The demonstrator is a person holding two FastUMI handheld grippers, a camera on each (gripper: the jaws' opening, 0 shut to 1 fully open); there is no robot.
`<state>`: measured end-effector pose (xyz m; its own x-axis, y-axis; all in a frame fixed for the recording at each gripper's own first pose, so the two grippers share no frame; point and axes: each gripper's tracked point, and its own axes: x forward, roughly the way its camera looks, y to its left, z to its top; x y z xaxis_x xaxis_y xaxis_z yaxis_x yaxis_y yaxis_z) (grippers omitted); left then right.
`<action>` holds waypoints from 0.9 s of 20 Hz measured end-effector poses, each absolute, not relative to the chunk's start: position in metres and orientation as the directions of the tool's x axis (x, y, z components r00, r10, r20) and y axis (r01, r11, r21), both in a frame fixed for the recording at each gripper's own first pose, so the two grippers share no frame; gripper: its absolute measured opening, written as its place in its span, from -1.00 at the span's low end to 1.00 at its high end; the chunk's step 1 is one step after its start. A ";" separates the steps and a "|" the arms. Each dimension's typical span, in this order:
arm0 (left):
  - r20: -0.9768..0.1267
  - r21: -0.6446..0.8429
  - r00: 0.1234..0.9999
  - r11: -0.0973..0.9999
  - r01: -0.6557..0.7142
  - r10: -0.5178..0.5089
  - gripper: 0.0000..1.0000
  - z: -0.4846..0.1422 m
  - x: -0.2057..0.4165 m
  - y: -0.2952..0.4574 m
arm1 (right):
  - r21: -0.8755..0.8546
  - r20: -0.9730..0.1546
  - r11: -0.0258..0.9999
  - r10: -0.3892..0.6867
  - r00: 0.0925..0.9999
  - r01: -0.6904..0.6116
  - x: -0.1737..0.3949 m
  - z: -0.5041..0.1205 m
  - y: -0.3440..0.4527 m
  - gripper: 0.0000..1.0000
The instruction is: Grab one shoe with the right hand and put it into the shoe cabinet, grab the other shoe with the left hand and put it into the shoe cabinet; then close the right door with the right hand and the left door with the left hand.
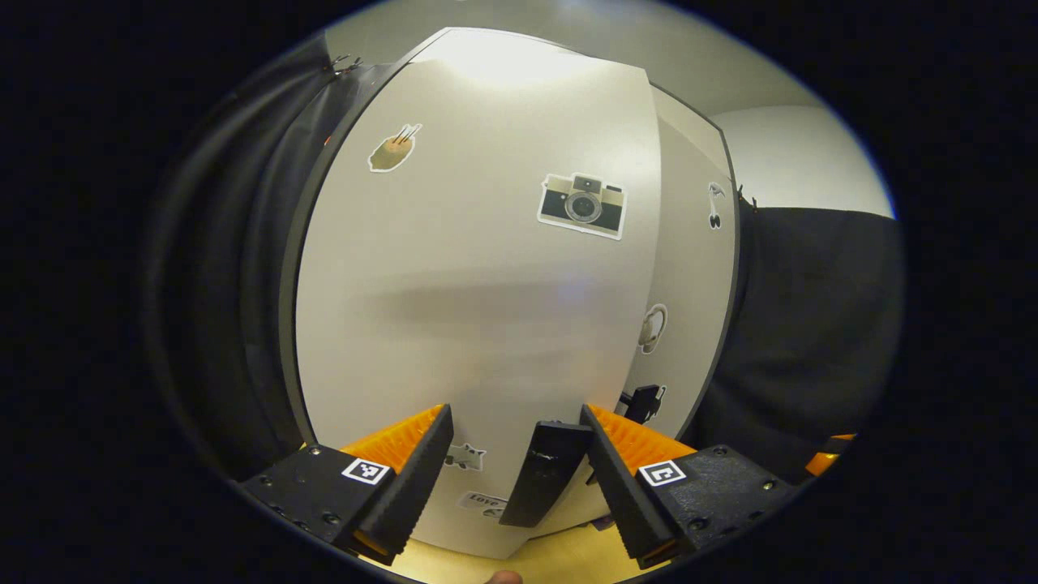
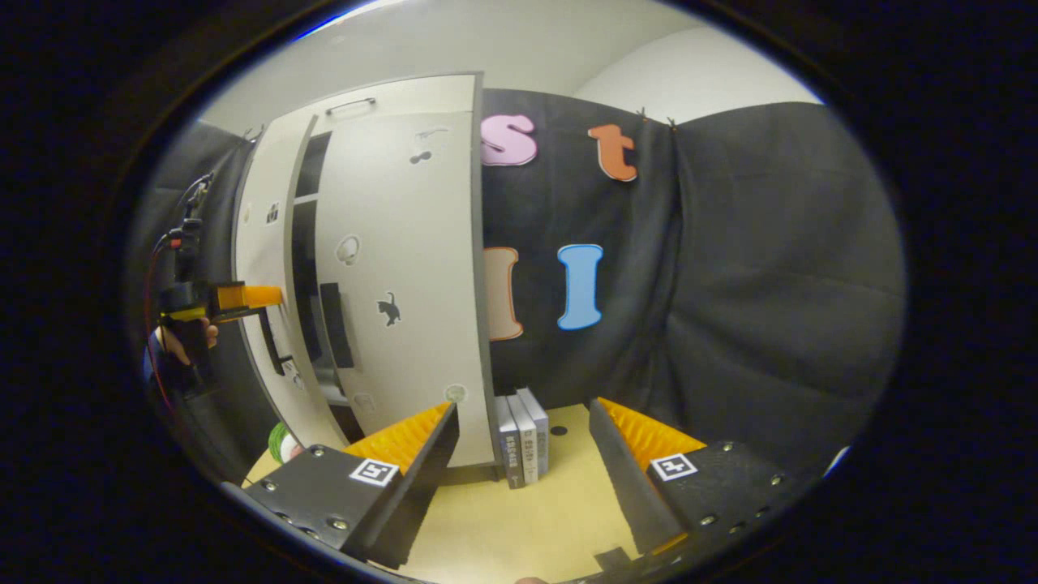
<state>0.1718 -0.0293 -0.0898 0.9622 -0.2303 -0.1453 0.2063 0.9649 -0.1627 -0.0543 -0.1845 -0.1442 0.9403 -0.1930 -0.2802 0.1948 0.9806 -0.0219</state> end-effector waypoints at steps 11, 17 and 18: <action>-0.134 -0.126 0.972 0.976 0.176 -0.192 0.94 -0.092 0.194 -0.033 | -0.016 -0.256 0.966 -0.255 0.932 0.260 -0.064 -0.137 -0.210 0.94; -0.131 -0.115 0.972 0.977 0.179 -0.193 0.97 -0.094 0.203 -0.036 | -0.012 -0.259 0.968 -0.244 0.935 0.249 -0.052 -0.140 -0.206 0.94; -0.130 -0.112 0.973 0.978 0.177 -0.191 0.98 -0.094 0.205 -0.036 | -0.013 -0.256 0.969 -0.242 0.936 0.247 -0.050 -0.139 -0.204 0.94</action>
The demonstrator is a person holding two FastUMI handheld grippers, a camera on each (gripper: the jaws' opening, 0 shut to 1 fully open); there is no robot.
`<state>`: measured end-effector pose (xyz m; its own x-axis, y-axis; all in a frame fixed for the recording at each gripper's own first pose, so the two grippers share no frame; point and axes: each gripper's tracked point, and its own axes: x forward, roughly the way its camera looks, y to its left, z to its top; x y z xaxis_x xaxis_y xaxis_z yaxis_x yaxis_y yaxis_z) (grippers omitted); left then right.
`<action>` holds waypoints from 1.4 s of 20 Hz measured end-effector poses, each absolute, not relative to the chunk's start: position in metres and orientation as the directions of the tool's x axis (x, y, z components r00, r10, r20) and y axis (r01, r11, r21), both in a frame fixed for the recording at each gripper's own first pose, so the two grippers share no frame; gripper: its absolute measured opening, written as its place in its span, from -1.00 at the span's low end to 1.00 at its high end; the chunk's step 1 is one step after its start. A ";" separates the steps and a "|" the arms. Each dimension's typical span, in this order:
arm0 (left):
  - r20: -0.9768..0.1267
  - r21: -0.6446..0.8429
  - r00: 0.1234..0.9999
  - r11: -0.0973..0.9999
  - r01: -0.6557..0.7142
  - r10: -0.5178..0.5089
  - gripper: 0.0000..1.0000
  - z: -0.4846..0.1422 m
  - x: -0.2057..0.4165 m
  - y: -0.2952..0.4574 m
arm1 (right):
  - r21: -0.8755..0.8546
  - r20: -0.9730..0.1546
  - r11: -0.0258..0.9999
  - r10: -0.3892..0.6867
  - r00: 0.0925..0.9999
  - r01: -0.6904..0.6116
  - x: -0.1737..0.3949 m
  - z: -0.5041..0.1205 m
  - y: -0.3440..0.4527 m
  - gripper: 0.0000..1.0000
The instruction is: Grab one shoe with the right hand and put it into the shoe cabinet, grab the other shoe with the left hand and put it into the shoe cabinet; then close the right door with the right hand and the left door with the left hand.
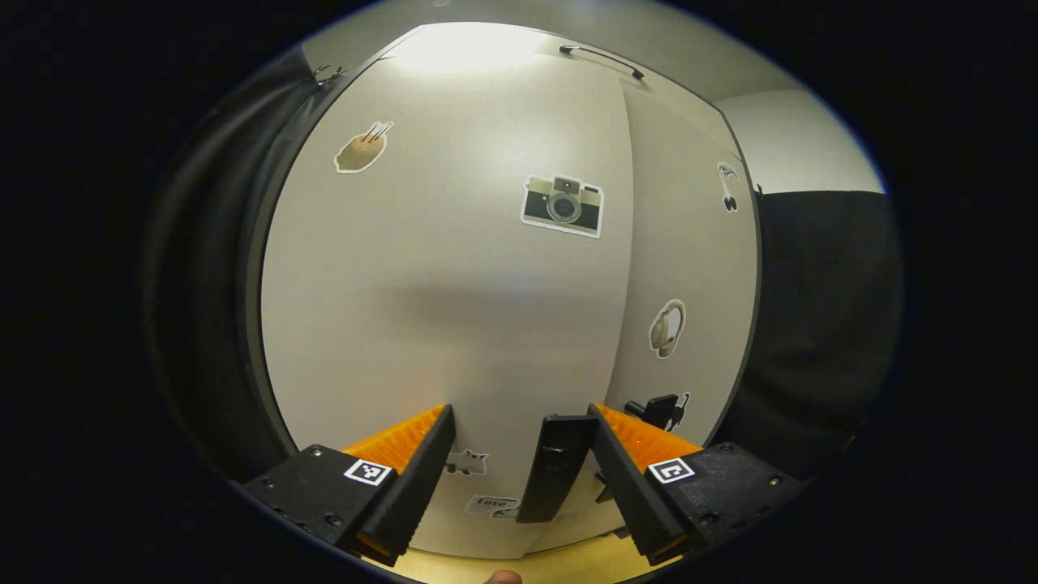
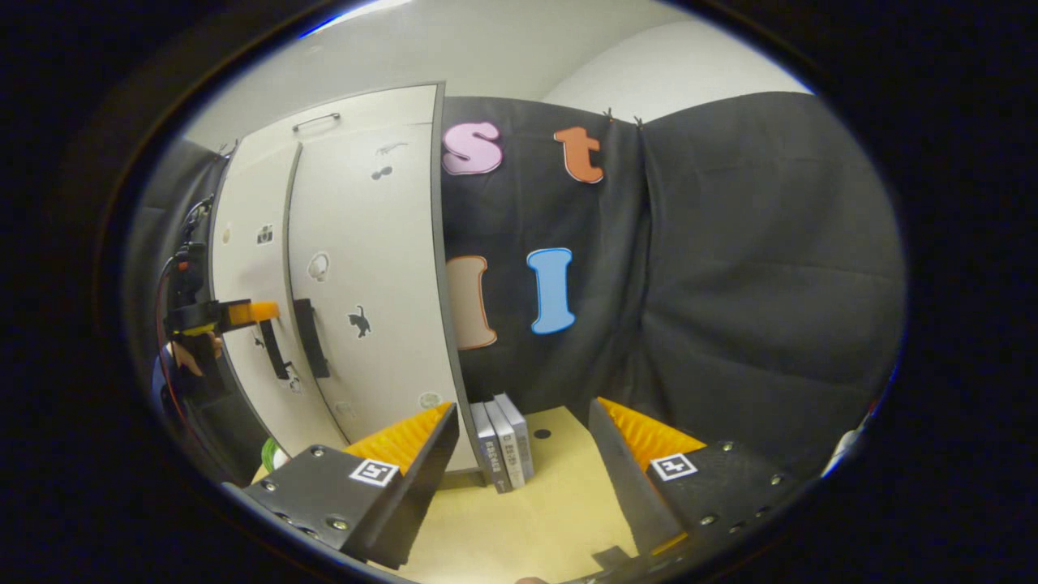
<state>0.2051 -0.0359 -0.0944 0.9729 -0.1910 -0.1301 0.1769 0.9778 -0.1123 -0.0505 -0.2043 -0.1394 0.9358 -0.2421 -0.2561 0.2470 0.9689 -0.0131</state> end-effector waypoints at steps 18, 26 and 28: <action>-0.111 -0.110 0.979 0.981 0.160 -0.172 0.99 -0.076 0.191 -0.036 | -0.018 -0.219 0.983 -0.180 0.959 0.181 -0.037 -0.134 -0.198 0.94; -0.027 -0.030 0.994 0.994 0.102 -0.102 0.94 -0.006 0.114 0.020 | 0.037 -0.153 0.998 -0.042 0.987 0.048 0.011 -0.095 -0.137 0.86; -0.014 -0.009 0.997 0.997 0.075 -0.075 0.94 0.005 0.095 0.036 | 0.051 -0.129 0.999 0.013 0.992 -0.006 0.025 -0.085 -0.116 0.94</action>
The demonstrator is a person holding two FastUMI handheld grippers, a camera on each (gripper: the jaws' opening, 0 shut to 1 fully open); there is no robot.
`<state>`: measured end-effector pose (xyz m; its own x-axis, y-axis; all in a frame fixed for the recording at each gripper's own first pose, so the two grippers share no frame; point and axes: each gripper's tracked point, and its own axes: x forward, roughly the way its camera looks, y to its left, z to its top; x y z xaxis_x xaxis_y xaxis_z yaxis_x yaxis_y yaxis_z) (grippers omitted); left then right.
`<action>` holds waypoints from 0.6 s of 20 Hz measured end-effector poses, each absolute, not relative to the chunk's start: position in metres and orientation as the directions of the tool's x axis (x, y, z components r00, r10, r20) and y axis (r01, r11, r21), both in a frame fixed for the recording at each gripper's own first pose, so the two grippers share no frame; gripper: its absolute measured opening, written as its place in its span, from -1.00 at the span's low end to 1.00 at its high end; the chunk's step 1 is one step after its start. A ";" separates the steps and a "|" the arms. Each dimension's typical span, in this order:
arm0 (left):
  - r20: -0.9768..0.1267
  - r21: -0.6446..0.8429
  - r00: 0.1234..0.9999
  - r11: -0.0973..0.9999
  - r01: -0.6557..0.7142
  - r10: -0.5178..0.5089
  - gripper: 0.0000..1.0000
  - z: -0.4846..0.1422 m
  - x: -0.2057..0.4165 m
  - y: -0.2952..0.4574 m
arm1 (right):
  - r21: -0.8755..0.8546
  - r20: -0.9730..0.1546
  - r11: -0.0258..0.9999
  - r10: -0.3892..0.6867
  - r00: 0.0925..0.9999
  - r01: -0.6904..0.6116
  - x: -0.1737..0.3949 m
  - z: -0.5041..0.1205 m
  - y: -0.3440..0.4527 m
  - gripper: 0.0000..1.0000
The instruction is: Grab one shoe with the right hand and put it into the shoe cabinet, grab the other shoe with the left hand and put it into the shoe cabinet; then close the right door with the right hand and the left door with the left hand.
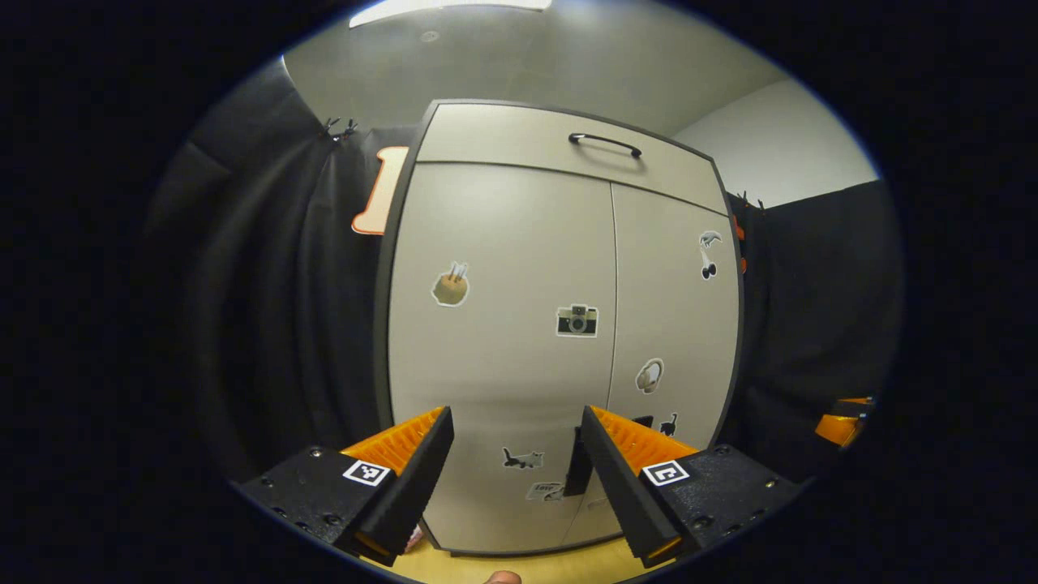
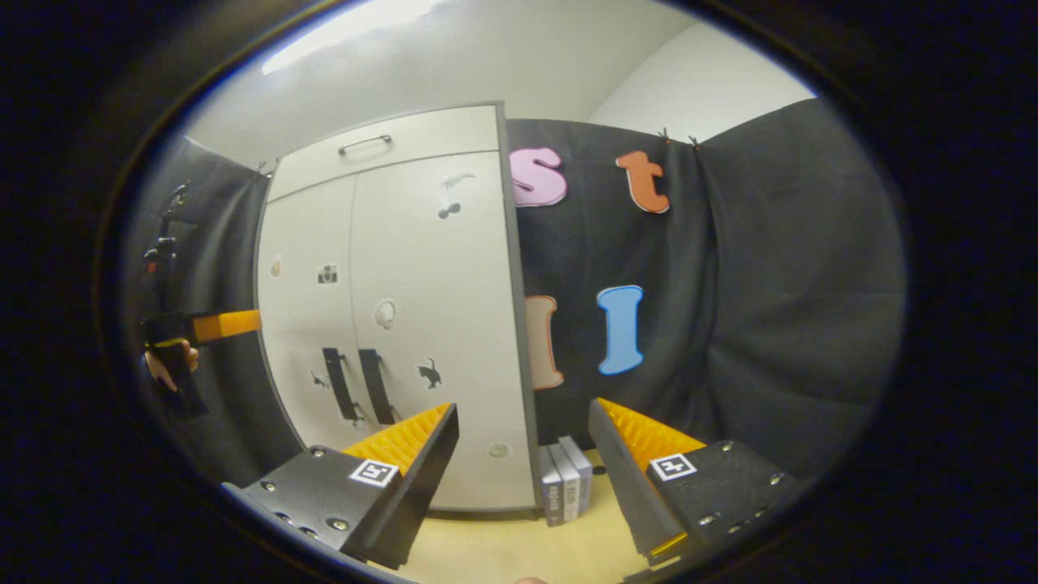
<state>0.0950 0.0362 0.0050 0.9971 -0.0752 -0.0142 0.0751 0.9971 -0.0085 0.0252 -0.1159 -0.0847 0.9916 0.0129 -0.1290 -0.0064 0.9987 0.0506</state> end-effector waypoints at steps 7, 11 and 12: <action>0.008 0.038 0.997 0.996 -0.079 0.078 0.94 0.017 0.038 0.093 | 0.062 -0.062 0.989 0.138 0.989 -0.134 0.055 -0.056 -0.041 0.87; 0.002 0.020 0.994 0.993 -0.113 0.113 0.89 0.015 0.026 0.102 | 0.079 -0.034 0.983 0.168 0.985 -0.165 0.059 -0.042 -0.017 0.94; 0.007 0.016 0.993 0.993 -0.114 0.114 0.89 0.014 0.024 0.103 | 0.085 -0.024 0.982 0.171 0.985 -0.169 0.058 -0.039 -0.014 0.94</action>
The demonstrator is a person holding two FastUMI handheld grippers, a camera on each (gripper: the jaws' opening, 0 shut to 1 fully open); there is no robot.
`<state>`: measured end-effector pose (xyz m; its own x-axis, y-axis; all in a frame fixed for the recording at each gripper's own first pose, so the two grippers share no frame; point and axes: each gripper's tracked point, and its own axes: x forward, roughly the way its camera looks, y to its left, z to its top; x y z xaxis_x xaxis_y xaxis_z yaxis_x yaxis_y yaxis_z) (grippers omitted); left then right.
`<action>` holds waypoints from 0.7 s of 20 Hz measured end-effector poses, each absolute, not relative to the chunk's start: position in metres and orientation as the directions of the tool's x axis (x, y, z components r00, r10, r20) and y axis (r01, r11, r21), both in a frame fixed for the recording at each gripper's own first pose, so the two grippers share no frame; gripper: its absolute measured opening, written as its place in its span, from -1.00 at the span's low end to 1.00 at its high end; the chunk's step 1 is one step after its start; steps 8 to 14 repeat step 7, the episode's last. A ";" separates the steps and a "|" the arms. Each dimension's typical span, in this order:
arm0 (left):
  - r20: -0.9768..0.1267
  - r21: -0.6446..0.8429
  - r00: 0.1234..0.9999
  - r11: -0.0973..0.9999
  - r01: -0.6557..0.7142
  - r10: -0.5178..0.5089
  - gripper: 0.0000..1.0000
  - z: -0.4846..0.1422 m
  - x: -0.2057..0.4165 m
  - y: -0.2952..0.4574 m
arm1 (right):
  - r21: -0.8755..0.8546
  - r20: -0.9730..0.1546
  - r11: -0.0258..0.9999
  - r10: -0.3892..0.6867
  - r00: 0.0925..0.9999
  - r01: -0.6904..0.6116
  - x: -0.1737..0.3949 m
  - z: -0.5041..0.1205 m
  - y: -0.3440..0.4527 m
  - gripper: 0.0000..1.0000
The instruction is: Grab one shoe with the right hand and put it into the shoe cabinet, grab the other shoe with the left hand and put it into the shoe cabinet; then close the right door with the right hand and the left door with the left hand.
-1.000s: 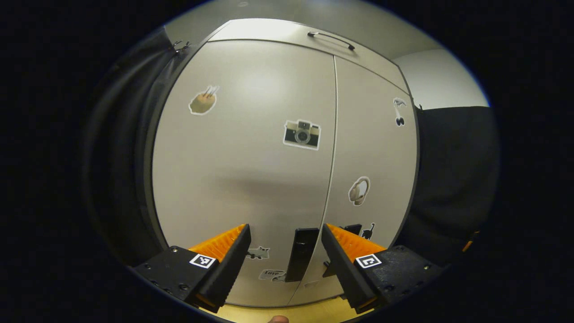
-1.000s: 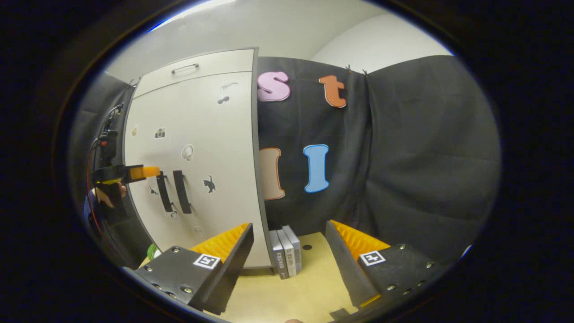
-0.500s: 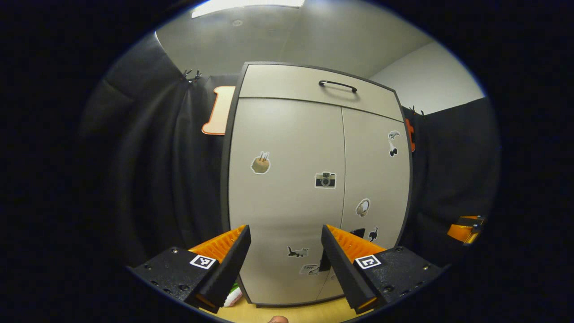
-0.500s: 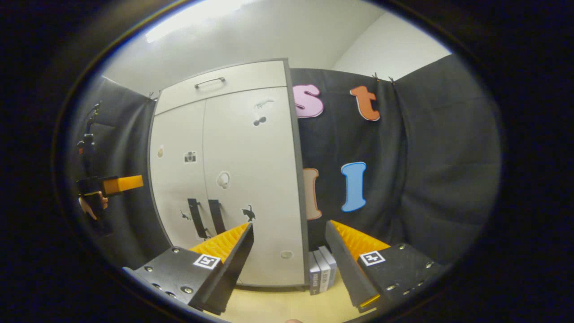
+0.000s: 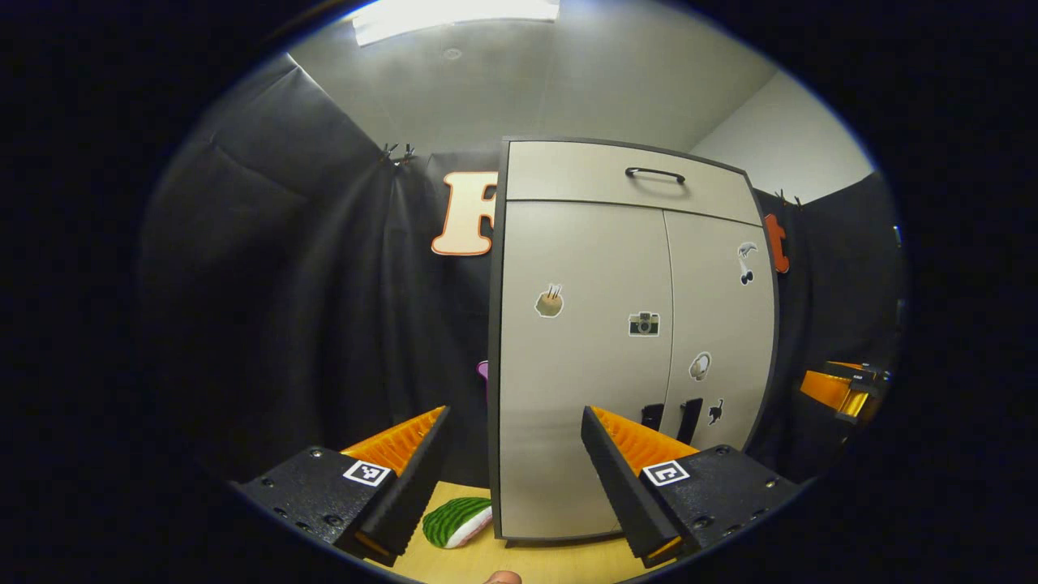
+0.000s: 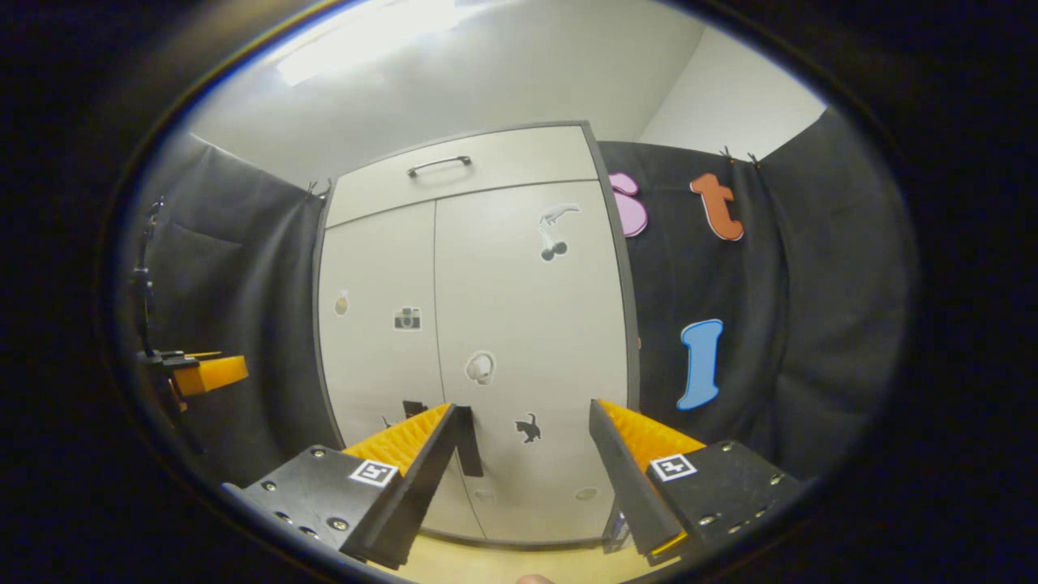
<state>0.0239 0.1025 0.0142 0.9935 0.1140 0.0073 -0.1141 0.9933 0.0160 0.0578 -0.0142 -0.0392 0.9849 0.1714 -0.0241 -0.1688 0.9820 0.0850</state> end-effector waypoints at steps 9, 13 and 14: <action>0.007 0.029 0.995 0.994 -0.105 0.104 0.94 0.010 0.027 0.089 | 0.092 -0.017 0.983 0.162 0.987 -0.160 0.054 -0.036 -0.019 0.94; 0.007 0.029 0.995 0.994 -0.105 0.104 0.94 0.010 0.027 0.089 | 0.092 -0.017 0.983 0.162 0.987 -0.160 0.054 -0.036 -0.019 0.94; 0.007 0.029 0.995 0.994 -0.105 0.104 0.94 0.010 0.027 0.089 | 0.092 -0.017 0.983 0.162 0.987 -0.160 0.054 -0.036 -0.019 0.94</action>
